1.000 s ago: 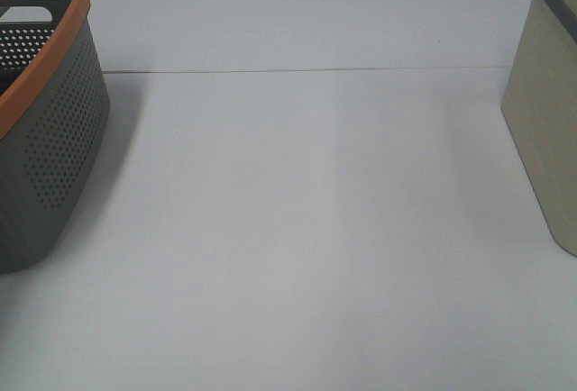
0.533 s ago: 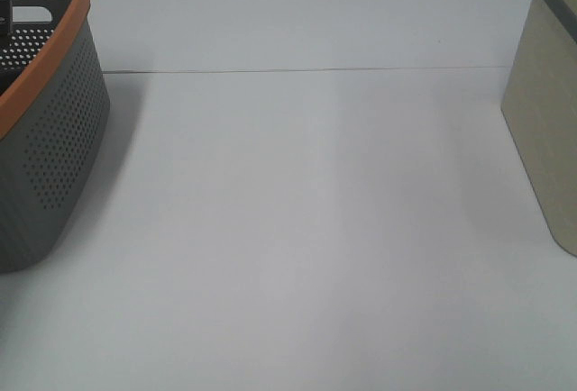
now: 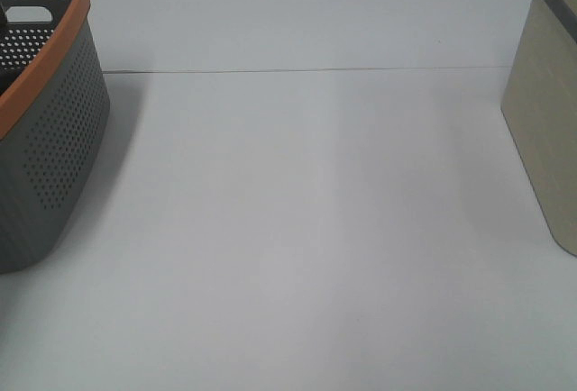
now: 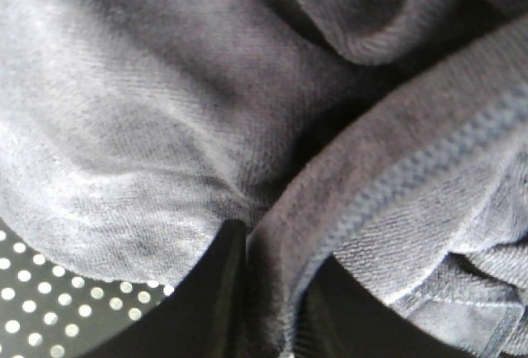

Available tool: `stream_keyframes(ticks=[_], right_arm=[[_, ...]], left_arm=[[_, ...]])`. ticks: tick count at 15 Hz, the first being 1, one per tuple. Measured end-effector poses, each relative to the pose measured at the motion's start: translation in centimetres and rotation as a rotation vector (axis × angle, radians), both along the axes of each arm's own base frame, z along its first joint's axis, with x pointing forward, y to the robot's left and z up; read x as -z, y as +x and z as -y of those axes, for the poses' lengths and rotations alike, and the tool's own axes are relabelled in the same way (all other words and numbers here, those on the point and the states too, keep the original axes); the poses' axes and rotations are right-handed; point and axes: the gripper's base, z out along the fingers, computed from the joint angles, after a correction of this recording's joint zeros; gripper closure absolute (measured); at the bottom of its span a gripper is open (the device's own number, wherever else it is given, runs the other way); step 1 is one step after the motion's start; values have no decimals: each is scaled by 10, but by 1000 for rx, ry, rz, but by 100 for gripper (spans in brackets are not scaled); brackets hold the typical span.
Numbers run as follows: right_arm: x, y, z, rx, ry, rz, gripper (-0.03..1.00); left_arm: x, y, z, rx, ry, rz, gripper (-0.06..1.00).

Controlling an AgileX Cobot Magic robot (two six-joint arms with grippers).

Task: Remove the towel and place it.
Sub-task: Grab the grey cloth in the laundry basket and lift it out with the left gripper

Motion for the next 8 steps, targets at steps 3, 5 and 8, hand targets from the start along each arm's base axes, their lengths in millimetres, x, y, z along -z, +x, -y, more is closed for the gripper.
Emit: stream_keyframes(ticks=[3,5,8], right_arm=[[0,0,0,0,0,0,9],[0,0,0,0,0,0,9],[0,0,0,0,0,0,9]], left_arm=[[0,0,0,-8,-2,2,90],[-1,-2,1,-17,-15,-20,94],[-21,3,2,-74,-41,37,94]])
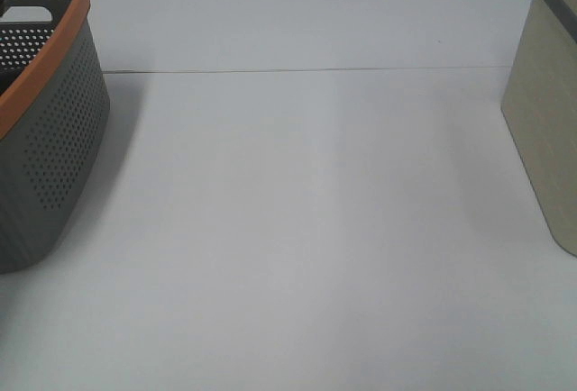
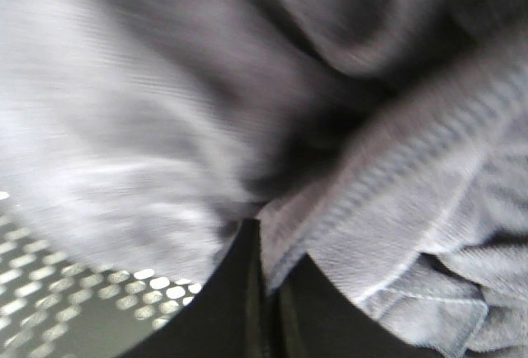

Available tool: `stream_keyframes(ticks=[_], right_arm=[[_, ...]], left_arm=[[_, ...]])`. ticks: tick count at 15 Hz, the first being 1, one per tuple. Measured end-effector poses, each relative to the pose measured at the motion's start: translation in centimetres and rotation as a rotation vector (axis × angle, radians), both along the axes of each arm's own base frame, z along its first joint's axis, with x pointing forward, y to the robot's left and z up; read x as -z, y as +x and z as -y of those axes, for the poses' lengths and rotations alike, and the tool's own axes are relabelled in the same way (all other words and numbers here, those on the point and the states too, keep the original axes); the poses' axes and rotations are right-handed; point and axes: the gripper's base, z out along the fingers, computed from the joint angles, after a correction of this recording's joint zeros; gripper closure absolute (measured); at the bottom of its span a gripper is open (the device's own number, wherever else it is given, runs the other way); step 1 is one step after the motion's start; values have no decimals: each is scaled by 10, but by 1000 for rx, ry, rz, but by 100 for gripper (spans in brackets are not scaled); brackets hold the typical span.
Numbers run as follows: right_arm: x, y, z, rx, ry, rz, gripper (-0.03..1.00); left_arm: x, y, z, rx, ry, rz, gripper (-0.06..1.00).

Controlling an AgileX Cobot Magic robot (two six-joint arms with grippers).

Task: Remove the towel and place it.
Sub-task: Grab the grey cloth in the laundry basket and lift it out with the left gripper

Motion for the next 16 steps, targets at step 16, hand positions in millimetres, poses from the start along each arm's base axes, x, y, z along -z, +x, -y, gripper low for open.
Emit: stream_keyframes(ticks=[16], right_arm=[[0,0,0,0,0,0,9]], left_arm=[[-238,-114,28,61,-121,627,94]])
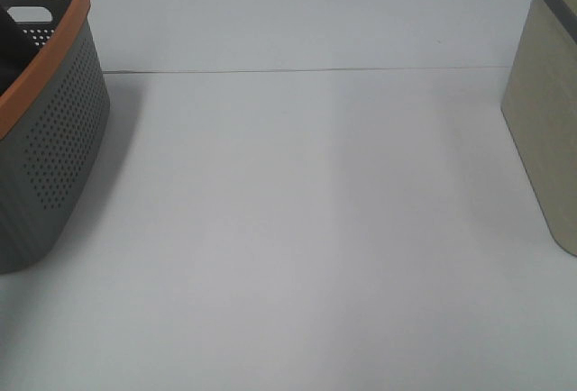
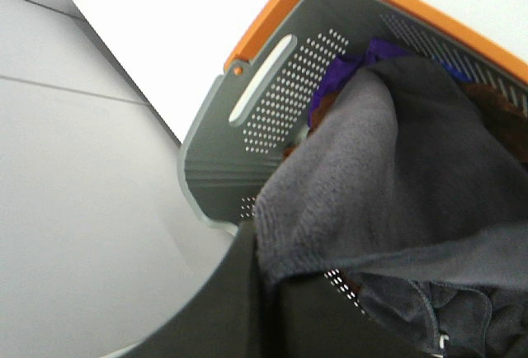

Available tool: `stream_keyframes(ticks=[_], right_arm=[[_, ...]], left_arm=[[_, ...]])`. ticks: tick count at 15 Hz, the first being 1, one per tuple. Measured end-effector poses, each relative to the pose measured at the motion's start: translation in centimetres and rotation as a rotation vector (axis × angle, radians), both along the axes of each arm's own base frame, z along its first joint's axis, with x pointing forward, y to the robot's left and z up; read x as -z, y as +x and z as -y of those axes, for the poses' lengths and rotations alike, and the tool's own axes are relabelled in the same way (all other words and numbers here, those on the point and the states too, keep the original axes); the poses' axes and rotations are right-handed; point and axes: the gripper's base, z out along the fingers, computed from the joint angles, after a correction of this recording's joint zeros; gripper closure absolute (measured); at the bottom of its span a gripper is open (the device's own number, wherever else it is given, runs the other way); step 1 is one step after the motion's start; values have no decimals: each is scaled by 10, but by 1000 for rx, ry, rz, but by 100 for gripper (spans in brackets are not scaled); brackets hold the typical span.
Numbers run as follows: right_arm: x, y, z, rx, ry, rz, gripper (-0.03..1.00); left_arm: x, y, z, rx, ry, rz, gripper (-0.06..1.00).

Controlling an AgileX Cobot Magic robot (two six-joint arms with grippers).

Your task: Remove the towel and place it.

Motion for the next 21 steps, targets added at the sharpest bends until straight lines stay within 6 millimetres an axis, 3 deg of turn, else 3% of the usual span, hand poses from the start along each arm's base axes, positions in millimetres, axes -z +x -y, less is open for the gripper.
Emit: stream_keyframes(ticks=[5,8,10,11,12,14,17,21], right_arm=[[0,0,0,0,0,0,9],[0,0,-1,-9,13,4,9],[-9,3,-7,-67,42,41,9],[-17,10,-11,-103,68,64,9],[-32,25,-20,-178,123,93,9],[-41,37,-26,-249,128,116,9],[-50,71,-38,-390,150,120,9],[-53,109,-53,-569,182,168,9]], left_arm=[[-29,-24,24,117,-191,121,94],[-37,-26,44,185,-195,185,94],[-47,-25,70,258,-202,282,94],[-56,-26,83,294,-209,346,94],[-74,-29,109,371,-234,463,94],[-81,-27,129,427,-254,507,94],[-75,-21,169,540,-268,493,94],[-62,-17,199,612,-275,451,94]])
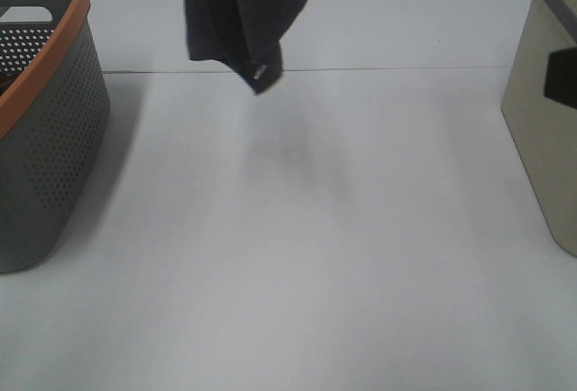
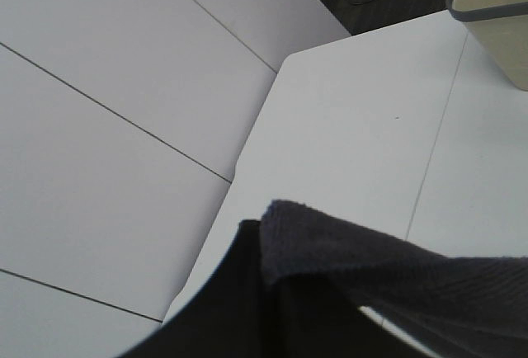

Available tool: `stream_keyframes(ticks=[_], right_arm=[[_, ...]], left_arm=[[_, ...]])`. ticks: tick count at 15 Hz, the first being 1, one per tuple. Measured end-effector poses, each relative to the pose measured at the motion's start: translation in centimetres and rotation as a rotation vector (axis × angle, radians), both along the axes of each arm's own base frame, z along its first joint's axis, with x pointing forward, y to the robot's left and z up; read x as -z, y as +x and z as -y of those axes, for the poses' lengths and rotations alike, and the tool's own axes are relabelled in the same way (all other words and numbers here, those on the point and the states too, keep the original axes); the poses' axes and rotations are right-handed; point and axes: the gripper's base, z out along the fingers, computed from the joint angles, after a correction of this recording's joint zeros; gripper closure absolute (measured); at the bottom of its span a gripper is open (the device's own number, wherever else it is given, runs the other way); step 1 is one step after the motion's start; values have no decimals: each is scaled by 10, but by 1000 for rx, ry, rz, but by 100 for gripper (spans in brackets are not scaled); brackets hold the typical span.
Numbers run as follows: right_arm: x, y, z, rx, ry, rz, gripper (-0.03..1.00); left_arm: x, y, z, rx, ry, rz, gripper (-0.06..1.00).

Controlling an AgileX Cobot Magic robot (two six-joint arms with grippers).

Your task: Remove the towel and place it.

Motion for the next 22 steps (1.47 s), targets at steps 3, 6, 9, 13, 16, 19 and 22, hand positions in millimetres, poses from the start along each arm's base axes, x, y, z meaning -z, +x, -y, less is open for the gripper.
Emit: stream_keyframes(ticks=[3,6,9,13,16,19,22], right_arm=[[2,33,-5,-5,122,-18,9],[19,60,-13,-97,176,-137,10],[19,72,-23,-256,224,-123,10],[7,89,-28,-348,233,-15,12],[4,100,-31,-397,246,20,14],[7,101,-46,-475,217,66,17],[13,109,-61,-464,183,125,19]], left_arm=[[12,4,19,37,3,-37,94],[25,8,37,65,-5,-95,94],[33,7,52,98,6,-119,94],[41,6,67,130,16,-134,94],[43,6,74,141,7,-125,94],[47,5,83,158,7,-131,94],[51,5,89,169,14,-137,94]])
